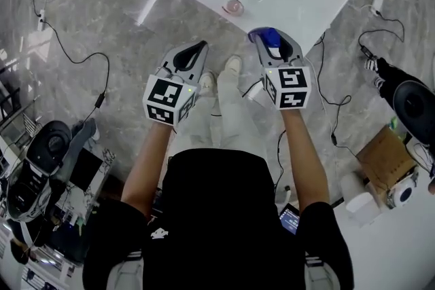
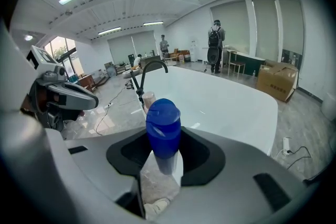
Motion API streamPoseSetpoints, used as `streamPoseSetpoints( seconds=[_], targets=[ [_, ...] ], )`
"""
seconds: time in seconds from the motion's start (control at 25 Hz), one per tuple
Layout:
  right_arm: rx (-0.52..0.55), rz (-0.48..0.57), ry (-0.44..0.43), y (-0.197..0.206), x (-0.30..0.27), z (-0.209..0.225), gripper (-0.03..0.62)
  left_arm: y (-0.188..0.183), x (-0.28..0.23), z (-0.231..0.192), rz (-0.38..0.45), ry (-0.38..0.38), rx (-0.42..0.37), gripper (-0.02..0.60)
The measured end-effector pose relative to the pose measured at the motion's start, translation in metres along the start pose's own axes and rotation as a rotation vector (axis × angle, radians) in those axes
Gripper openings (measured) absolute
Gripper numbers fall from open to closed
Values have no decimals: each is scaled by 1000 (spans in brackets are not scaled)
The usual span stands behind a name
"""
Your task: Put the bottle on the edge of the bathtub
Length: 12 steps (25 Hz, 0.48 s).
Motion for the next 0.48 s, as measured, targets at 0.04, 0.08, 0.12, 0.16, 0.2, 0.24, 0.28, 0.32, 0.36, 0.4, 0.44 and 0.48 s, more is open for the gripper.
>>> streamPoseSetpoints(
  seconds=[0.04,0.08,0.12,0.16,0.2,0.24,0.28,0.32,0.36,0.4,0.44,0.48],
  targets=[
    [5,-2,-1,2,-4,0,163,3,-2,-1,-4,-3,2,12],
    [10,-5,-2,3,-8,1,163,6,-3,-1,-7,-4,6,12],
    [16,-7,-1,5,-13,1,163,9,-5,0,-10,-4,11,12],
    [22,-11,0,6,-17,1,163,12,-6,0,-12,-5,17,12],
    [29,-16,0,8,-22,1,163,14,-7,1,-14,-5,24,12],
    [35,-22,-3,9,-27,1,163,17,-8,1,-17,-4,30,12],
    [42,-25,-7,11,-31,0,163,20,-9,2,-21,-2,36,12],
    [48,-26,-11,11,-35,0,163,23,-10,4,-25,0,39,12],
    [55,-26,-15,11,-40,0,163,25,-11,4,-29,2,40,12],
    [64,-28,-17,12,-44,-1,163,28,-12,5,-32,4,41,12],
    [73,-30,-17,12,-47,-1,163,30,-13,5,-35,5,43,12],
    [81,-33,-17,13,-51,-1,163,32,-13,5,-37,5,48,12]
  ],
)
Point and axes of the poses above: the fingertips, and each gripper's own axes: x backward along the fingers, z to its right, y out of its underside, the point moved 1 cm from there along x, backward along the fingers, and after that the axes turned 1 degree about y, right-handed, at the moved point
